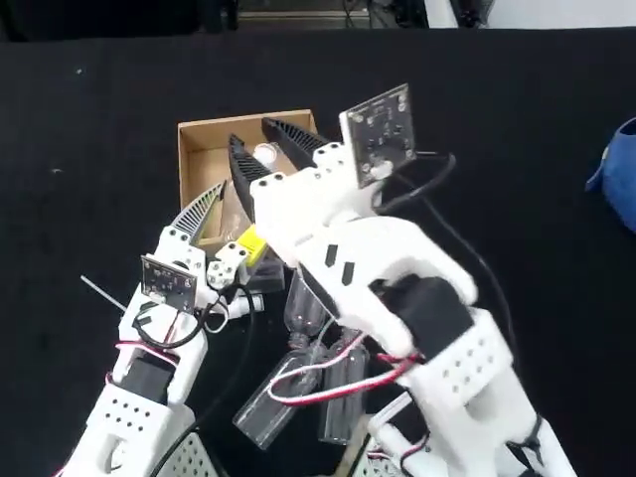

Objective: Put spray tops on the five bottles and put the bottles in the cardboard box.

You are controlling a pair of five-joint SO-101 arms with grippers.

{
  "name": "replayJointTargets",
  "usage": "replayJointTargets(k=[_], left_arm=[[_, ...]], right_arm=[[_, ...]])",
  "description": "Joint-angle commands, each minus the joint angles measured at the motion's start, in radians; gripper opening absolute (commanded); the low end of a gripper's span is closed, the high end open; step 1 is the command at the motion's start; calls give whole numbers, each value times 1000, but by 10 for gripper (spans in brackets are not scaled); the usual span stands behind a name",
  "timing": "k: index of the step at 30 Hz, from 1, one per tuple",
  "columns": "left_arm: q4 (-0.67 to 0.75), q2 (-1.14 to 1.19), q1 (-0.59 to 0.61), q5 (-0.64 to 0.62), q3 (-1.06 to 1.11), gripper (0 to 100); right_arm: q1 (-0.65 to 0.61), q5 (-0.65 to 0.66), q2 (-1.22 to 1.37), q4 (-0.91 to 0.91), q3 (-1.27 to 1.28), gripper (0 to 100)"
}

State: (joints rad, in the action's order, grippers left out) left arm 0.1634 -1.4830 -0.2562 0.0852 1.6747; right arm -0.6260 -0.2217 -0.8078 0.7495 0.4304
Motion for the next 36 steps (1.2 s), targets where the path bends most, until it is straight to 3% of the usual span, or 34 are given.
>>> replayJointTargets(k=[1, 6, 8, 11, 14, 18, 25, 31, 36], left_arm=[[21, -18, -7, 6, 4, 30], [26, -18, 45, -2, -16, 30], [25, -11, 105, -11, -47, 30], [25, -8, 193, -130, -96, 30], [25, -5, 254, -233, -150, 30], [25, 68, 280, -239, -228, 32], [28, 554, 280, -239, -547, 33], [28, 888, 282, -239, -780, 33], [44, 1060, 282, -238, -842, 30]], right_arm=[[129, 87, -44, 169, -202, 119], [399, 114, -35, 307, -136, 119], [477, 114, -42, 264, -19, 119], [551, 112, -41, 135, 171, 72], [549, 110, -44, -44, 377, 8], [546, 110, -44, -258, 562, 18], [548, 112, -38, -482, 737, 18], [568, 117, -36, -526, 771, 18], [568, 120, -36, -526, 769, 21]])
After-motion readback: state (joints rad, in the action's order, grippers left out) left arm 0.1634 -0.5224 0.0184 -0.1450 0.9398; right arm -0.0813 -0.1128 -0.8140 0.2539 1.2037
